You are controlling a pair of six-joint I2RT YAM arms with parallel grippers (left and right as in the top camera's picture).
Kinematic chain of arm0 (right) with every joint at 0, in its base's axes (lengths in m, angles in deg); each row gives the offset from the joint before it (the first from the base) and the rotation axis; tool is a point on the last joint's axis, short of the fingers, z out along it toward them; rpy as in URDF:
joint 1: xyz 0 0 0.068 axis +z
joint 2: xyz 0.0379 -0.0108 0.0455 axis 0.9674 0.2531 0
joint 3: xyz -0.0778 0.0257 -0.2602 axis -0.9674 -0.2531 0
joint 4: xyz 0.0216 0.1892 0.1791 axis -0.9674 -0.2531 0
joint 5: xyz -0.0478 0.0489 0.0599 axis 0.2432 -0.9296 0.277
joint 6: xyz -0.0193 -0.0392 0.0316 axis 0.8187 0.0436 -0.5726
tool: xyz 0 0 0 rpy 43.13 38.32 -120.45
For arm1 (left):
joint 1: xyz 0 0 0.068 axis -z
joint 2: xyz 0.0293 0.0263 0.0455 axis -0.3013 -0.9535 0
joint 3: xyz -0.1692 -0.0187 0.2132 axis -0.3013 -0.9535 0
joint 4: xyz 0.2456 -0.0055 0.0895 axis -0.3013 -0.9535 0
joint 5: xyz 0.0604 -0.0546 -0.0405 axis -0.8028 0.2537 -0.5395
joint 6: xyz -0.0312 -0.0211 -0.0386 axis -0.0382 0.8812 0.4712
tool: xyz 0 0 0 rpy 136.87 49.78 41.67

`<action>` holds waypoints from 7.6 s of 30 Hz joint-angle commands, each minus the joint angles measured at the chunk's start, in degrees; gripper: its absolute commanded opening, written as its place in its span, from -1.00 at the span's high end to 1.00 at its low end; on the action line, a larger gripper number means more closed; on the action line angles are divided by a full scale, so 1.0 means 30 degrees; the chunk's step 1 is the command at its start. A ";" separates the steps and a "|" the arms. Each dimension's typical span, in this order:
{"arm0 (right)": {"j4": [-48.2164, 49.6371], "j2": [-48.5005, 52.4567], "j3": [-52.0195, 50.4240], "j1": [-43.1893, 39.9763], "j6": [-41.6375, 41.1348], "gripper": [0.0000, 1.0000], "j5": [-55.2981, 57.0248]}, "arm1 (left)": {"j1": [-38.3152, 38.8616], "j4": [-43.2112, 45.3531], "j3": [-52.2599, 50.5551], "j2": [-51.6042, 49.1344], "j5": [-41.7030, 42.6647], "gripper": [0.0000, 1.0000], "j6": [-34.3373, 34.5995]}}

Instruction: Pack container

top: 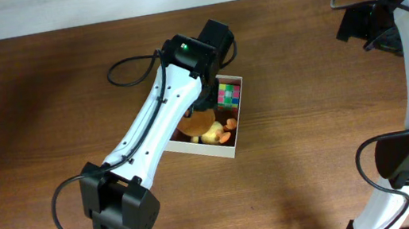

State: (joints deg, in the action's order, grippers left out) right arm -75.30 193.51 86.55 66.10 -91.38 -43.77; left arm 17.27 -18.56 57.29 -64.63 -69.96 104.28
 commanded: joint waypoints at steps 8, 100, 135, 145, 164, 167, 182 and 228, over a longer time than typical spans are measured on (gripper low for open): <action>0.0000 0.0131 -0.0102 -0.0051 -0.0240 -0.97 0.0306 | -0.0044 0.2623 -0.0386 0.0313 0.1829 0.96 -0.1275; 0.0000 0.0131 -0.0102 -0.0051 -0.0240 -0.97 0.0306 | -0.0911 0.2047 -0.1661 -0.1027 0.0080 0.95 -0.1413; 0.0000 0.0131 -0.0102 -0.0051 -0.0240 -0.97 0.0306 | 0.3351 0.3504 -0.1938 -0.1093 0.3453 0.94 -0.2710; 0.0000 0.0131 -0.0102 -0.0051 -0.0233 -0.97 0.0306 | 0.2863 0.5064 -0.3395 -0.1144 0.2681 0.94 -0.2164; 0.0000 0.0131 -0.0102 -0.0051 -0.0240 -0.97 0.0306 | 0.2346 0.7956 -0.4189 -0.1144 0.4437 0.94 -0.0663; 0.0000 0.0131 -0.0102 -0.0051 -0.0240 -0.97 0.0306 | 0.2346 0.8160 -0.4189 -0.1144 0.4699 0.94 -0.0590; 0.0000 0.0131 -0.0102 -0.0051 -0.0240 -0.97 0.0306 | 0.1749 0.9770 -0.4189 -0.1144 0.5202 0.94 0.0546; 0.0000 0.0131 -0.0102 -0.0051 -0.0240 -0.97 0.0306 | -0.0714 1.1744 -0.4881 -0.1151 0.9180 0.95 0.0743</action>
State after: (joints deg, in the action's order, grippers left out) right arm -75.30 193.51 86.55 66.10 -91.38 -43.77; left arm 18.76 16.24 43.06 -69.24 -41.83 106.42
